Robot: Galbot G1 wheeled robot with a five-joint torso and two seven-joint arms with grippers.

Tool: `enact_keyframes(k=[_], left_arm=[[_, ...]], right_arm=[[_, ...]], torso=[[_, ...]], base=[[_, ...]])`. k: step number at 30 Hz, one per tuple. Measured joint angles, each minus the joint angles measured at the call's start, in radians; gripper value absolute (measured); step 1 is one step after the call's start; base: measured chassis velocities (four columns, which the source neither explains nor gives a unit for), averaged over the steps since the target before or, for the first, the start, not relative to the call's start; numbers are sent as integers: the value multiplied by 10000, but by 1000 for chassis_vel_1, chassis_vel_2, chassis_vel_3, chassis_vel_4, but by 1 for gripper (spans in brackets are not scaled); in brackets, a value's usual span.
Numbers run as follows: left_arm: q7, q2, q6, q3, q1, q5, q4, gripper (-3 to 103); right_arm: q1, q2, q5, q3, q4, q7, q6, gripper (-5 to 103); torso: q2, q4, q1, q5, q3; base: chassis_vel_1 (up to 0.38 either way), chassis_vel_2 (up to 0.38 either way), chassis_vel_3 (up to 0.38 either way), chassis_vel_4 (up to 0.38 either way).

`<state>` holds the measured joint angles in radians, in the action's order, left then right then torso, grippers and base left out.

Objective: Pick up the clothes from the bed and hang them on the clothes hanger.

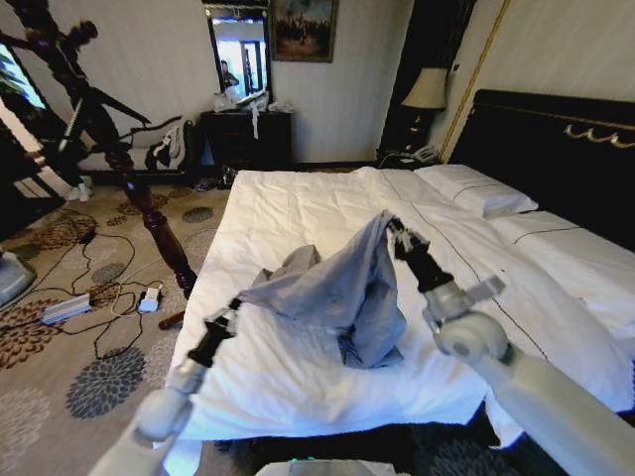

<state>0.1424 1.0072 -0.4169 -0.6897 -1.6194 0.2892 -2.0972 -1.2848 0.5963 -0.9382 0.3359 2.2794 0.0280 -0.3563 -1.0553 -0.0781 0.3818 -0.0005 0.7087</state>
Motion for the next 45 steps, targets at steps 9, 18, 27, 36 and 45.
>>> enact_keyframes(k=[9, 18, 27, 36, 45], left_arm=[[1893, -532, 582, -2436, -2553, 2159, -2809, 0], [1393, -1824, 3298, -1615, -50, 4875, -61, 0], [2264, -608, 2912, -189, 300, 3248, 902, 0], [2189, -791, 2906, -892, -66, 4088, -466, 0], [755, -1478, 3018, -3770, -252, 6242, -2826, 0]], right_arm=[[-1015, -1432, 1099, 264, 1000, 2548, -1268, 0], [3352, 343, -2495, -2151, -2085, -707, 833, 0], [2902, 1214, -994, -3210, -2769, -954, 745, 0], [2565, 617, -1029, -3025, -1427, -289, 540, 0], [2978, -341, -1815, -1752, 315, 87, -35, 0]], torso=[[-1, 7, -2, 2, 0], [6, -6, 6, 10, 8], [-1, -6, -7, 1, -1], [0, -1, -2, 3, 0], [0, 6, -1, 3, 0]], base=[[0, 0, 0, 0], [0, 0, 0, 0], [0, 0, 0, 0], [0, 0, 0, 0], [0, 0, 0, 0]])
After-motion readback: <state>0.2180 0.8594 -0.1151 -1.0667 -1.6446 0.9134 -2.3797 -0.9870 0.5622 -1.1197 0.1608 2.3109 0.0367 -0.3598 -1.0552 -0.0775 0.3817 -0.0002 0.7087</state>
